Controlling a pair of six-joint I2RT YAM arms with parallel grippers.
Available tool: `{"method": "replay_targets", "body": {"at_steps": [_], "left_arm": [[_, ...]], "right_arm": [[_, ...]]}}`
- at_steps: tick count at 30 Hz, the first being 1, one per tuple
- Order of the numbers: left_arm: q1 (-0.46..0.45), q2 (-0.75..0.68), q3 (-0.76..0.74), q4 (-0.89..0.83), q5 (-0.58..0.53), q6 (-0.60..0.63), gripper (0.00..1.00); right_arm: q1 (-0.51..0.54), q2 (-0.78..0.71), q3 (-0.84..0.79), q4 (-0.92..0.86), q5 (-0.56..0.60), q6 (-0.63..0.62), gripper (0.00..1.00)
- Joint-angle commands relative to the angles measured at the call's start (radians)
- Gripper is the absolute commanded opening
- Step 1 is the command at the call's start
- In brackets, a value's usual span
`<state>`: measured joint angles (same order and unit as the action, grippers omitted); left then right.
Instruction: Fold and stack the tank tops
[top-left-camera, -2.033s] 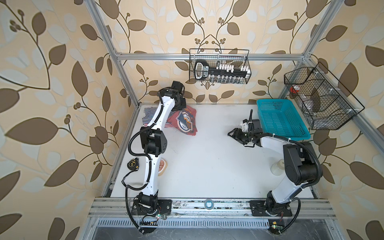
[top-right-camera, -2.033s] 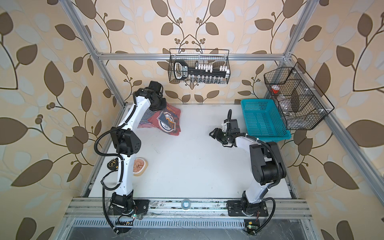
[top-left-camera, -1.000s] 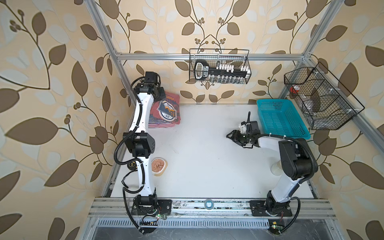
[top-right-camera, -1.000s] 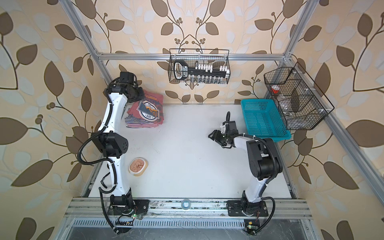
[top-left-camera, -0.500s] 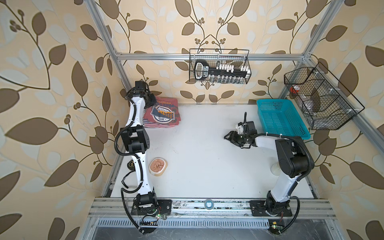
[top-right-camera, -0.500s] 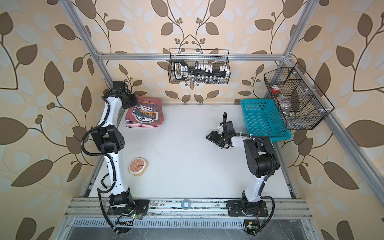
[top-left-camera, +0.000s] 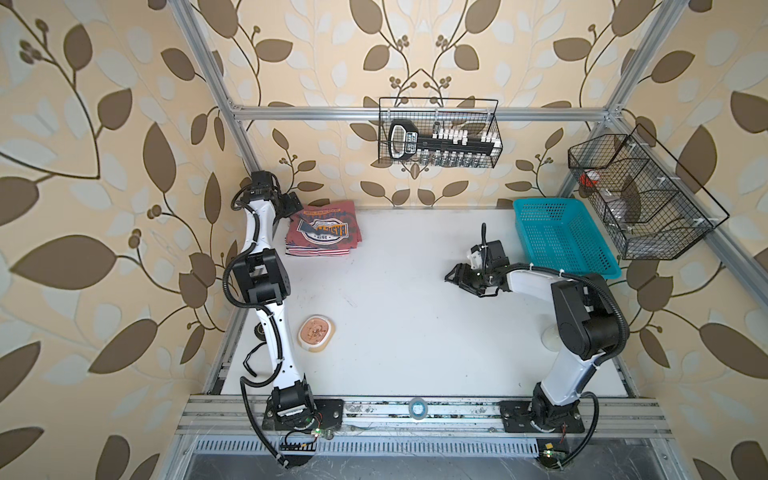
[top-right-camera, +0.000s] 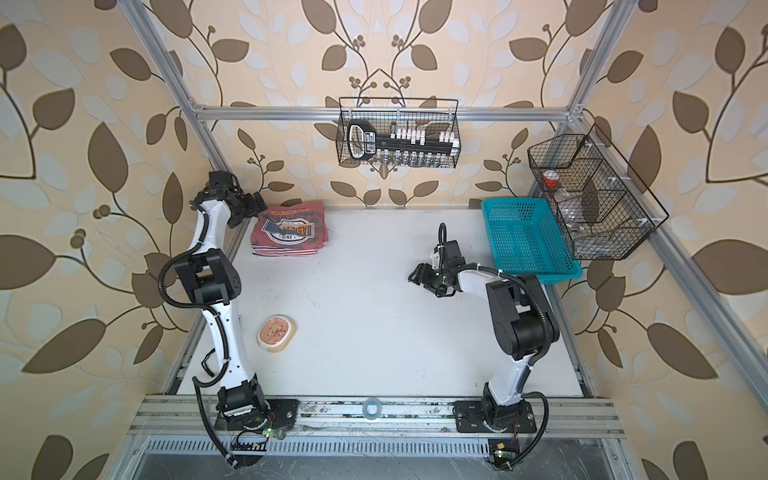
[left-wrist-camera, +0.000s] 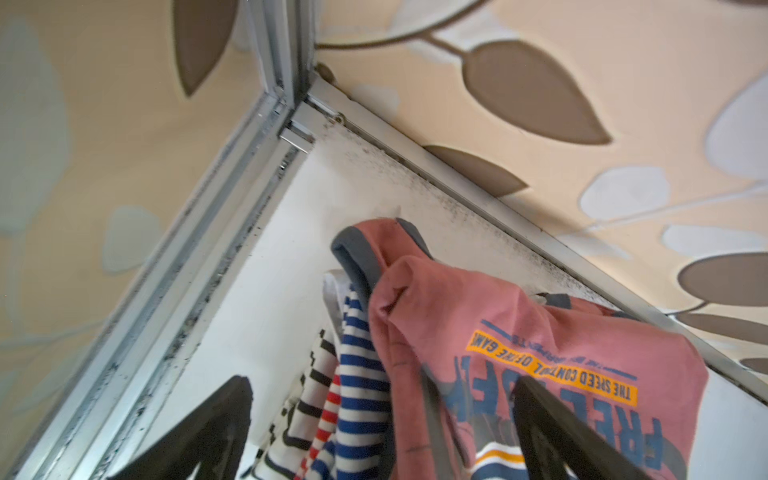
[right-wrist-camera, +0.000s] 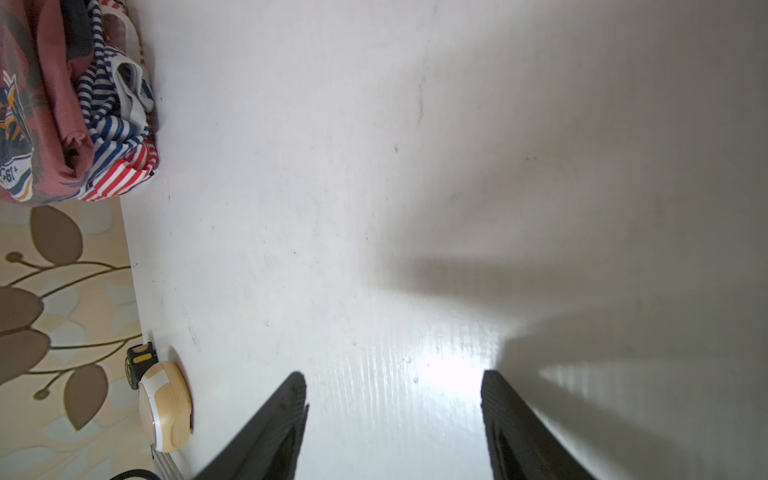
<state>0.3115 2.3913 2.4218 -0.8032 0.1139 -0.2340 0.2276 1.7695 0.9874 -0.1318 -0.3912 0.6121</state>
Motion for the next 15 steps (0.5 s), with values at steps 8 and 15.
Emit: {"method": "replay_targets", "body": {"at_steps": [8,15], "left_arm": [[-0.032,-0.655,-0.6,0.308,-0.088,-0.04,0.99],[-0.222,-0.993,-1.084,0.561,-0.343,0.029,0.99]], "right_arm": [[-0.072,-0.492,-0.044,-0.153,0.171,-0.219,1.0],[-0.192,-0.844,-0.228,-0.063,0.353,-0.437,1.0]]}}
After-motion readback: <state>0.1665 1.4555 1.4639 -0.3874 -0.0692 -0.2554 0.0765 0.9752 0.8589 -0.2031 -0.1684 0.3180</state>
